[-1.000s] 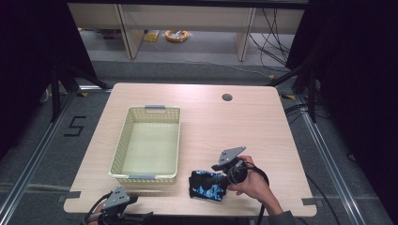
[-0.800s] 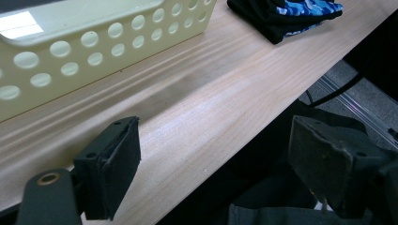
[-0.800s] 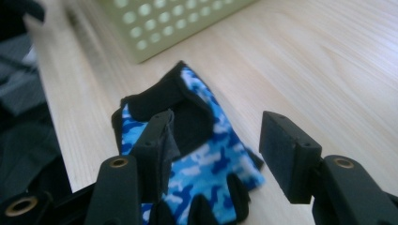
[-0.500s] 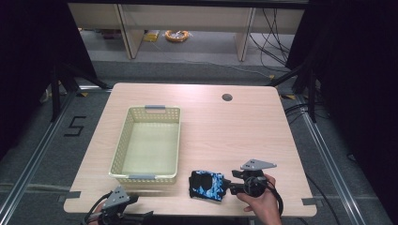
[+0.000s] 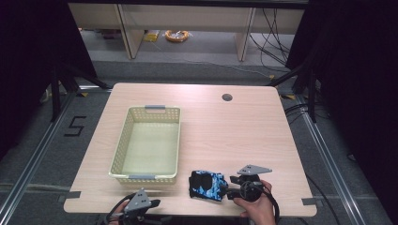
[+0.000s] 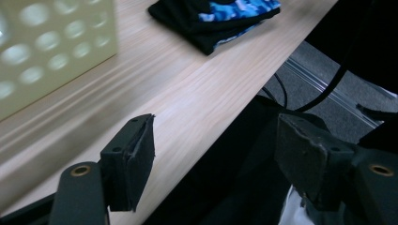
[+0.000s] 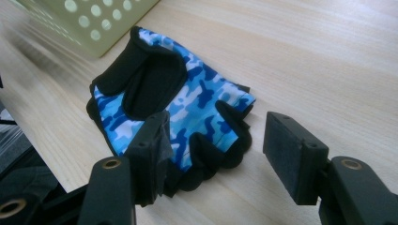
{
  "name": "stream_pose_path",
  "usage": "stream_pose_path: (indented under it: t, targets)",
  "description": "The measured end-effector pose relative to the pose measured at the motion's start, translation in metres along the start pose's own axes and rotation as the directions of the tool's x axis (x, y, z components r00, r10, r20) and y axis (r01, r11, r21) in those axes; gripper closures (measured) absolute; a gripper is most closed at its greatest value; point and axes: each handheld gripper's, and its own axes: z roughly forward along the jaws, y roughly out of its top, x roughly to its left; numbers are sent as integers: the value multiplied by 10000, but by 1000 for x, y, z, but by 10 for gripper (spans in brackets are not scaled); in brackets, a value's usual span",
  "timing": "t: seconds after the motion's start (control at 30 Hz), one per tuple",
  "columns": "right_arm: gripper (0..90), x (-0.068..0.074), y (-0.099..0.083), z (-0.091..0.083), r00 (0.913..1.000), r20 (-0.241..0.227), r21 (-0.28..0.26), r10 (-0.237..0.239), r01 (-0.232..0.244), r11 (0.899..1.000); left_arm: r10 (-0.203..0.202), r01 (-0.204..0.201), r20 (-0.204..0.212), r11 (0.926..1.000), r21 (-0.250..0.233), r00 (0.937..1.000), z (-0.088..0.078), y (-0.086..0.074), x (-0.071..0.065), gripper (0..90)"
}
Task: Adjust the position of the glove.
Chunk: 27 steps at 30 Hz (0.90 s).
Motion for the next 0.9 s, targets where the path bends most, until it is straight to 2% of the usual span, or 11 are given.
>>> stream_pose_path:
  t: [0.1, 0.13, 0.2, 0.27, 0.33, 0.53, 0.57, 0.6, 0.63, 0.77, 0.9]
  targets:
    - [404, 0, -1, 2, 9997, 193, 95, 155, -157, 9998, 246, -246, 120, 9997, -33, 9996, 10, 9, -4, 295]
    - [401, -2, -1, 5, 9999, -95, 69, 106, -106, 9999, 96, -96, 129, 10000, -26, 9999, 13, 11, -5, 297]
    - [399, -2, -2, 5, 9997, 216, 93, 78, -80, 9999, 237, -236, 119, 9997, -51, 9996, 19, 17, -4, 312]
    - [396, -3, -1, 8, 9999, -1, 93, 135, -135, 9999, 223, -223, 54, 9997, 86, 9997, 24, 21, -5, 312]
    - [395, -1, 0, 7, 9994, 233, 297, 266, -273, 9992, 396, -397, 57, 9991, 158, 9992, 28, 25, -5, 316]
    - [394, -1, 2, 13, 9997, 219, 231, -94, 89, 9997, 697, -697, 35, 9972, 267, 9976, 45, 34, -11, 316]
    - [394, 1, 2, 14, 9997, 210, 369, -81, 74, 9993, 1005, -1003, -16, 9938, 479, 9949, 46, 36, -10, 315]
    - [394, 0, 2, 16, 9994, 165, 233, -294, 290, 9993, 985, -977, -144, 9940, 494, 9950, 48, 37, -10, 314]
    - [394, 2, 2, 15, 9997, 243, 471, -97, 85, 9989, 1215, -1205, -166, 9914, 516, 9925, 49, 39, -10, 313]
    - [399, 3, 1, 20, 9993, 313, 172, -216, 211, 9996, 1264, -1249, -224, 9906, 561, 9917, 55, 44, -9, 307]
    - [412, 3, 3, 20, 9974, 347, 675, -625, 600, 9959, 1067, -1042, -372, 9925, 636, 9936, 60, 45, -7, 300]
